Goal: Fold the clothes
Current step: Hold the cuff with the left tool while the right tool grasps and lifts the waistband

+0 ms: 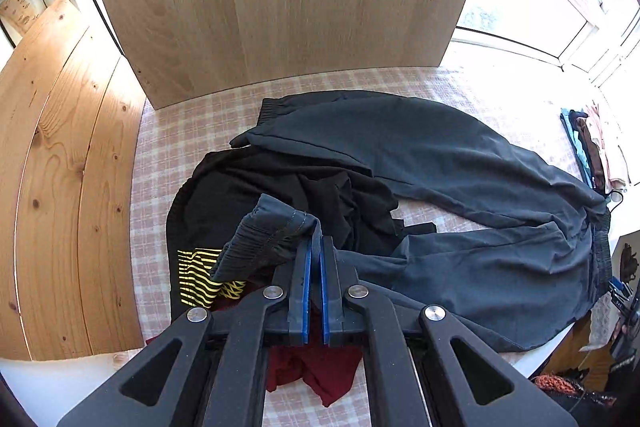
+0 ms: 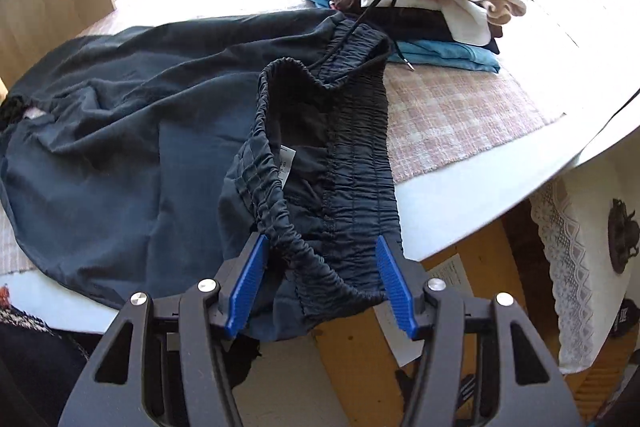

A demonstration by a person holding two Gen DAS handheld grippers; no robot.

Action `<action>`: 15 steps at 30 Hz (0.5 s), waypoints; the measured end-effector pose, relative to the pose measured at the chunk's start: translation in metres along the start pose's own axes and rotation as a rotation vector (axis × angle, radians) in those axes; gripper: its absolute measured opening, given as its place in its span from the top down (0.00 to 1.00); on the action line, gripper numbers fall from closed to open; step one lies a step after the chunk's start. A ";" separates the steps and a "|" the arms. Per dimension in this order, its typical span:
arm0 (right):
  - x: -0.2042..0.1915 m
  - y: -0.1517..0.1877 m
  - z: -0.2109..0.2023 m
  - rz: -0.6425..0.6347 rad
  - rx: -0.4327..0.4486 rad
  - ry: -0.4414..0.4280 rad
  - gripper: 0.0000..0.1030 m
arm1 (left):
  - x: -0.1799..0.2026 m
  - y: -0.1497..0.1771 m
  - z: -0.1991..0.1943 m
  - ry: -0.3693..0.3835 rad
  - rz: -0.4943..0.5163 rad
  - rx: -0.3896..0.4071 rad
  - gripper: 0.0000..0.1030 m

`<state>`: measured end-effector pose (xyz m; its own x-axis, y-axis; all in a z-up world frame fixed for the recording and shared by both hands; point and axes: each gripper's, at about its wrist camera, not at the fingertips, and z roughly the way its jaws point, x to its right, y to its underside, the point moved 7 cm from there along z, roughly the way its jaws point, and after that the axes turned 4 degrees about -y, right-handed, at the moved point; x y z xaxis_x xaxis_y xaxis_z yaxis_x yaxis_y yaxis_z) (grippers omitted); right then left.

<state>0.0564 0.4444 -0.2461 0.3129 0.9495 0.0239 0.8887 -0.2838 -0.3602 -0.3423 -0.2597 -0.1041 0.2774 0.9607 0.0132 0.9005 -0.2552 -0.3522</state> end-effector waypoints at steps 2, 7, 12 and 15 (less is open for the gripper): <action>0.003 0.005 0.014 -0.035 -0.076 -0.021 0.46 | -0.001 0.000 0.002 -0.008 -0.004 -0.006 0.97; 0.013 0.020 0.000 0.005 -0.089 -0.148 0.94 | -0.009 0.010 0.000 -0.023 -0.039 -0.006 0.97; 0.037 0.030 -0.053 0.140 0.036 -0.247 0.94 | -0.030 0.031 -0.018 -0.031 -0.113 0.018 0.97; 0.050 0.042 -0.053 0.249 0.083 -0.291 0.94 | -0.047 0.046 -0.031 -0.056 -0.156 0.033 0.97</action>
<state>0.1271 0.4728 -0.2103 0.3967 0.8547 -0.3348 0.7638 -0.5097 -0.3961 -0.3032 -0.3197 -0.0921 0.1149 0.9932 0.0185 0.9196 -0.0993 -0.3801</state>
